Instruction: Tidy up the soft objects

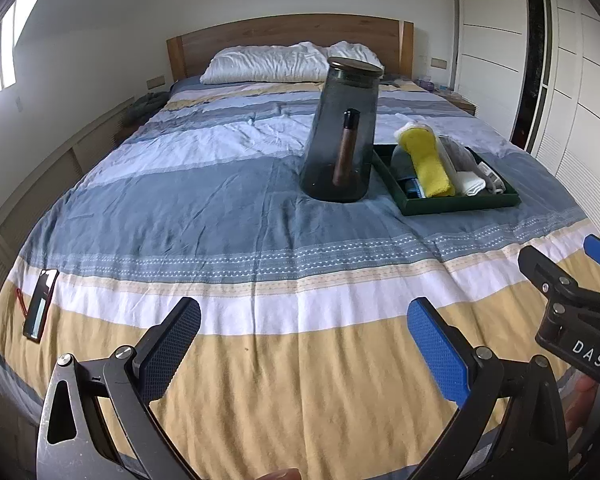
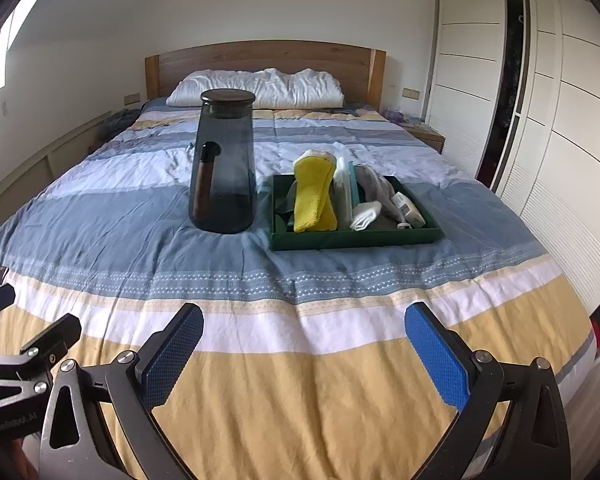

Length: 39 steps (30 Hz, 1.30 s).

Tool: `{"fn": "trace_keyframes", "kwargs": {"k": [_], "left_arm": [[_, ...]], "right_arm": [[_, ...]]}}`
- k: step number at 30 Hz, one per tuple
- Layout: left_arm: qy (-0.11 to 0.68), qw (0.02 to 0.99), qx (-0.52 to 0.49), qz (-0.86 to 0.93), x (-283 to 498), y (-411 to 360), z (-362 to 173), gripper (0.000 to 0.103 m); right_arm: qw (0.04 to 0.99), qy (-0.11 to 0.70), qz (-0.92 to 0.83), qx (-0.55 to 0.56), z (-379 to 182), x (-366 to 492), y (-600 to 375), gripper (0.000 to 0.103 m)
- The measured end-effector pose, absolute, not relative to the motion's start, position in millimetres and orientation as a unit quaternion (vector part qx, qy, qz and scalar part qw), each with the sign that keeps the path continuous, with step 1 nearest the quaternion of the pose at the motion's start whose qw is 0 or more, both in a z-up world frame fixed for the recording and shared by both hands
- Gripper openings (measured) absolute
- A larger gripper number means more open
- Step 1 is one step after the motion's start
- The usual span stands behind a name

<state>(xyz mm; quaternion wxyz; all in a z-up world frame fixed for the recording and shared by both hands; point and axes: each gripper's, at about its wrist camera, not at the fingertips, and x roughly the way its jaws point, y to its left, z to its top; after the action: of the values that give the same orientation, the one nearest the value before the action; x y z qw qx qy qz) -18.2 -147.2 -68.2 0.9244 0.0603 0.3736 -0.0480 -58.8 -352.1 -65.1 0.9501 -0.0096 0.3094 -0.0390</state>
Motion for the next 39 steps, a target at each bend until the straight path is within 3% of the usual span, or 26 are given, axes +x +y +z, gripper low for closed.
{"fn": "trace_keyframes", "kwargs": {"k": [39], "left_arm": [[0.347,0.935,0.042,-0.051,-20.6,-136.0,-56.6,0.101]], "right_arm": [[0.953,0.298,-0.032,-0.047,-59.9,-67.5,-337.1,0.103]]}}
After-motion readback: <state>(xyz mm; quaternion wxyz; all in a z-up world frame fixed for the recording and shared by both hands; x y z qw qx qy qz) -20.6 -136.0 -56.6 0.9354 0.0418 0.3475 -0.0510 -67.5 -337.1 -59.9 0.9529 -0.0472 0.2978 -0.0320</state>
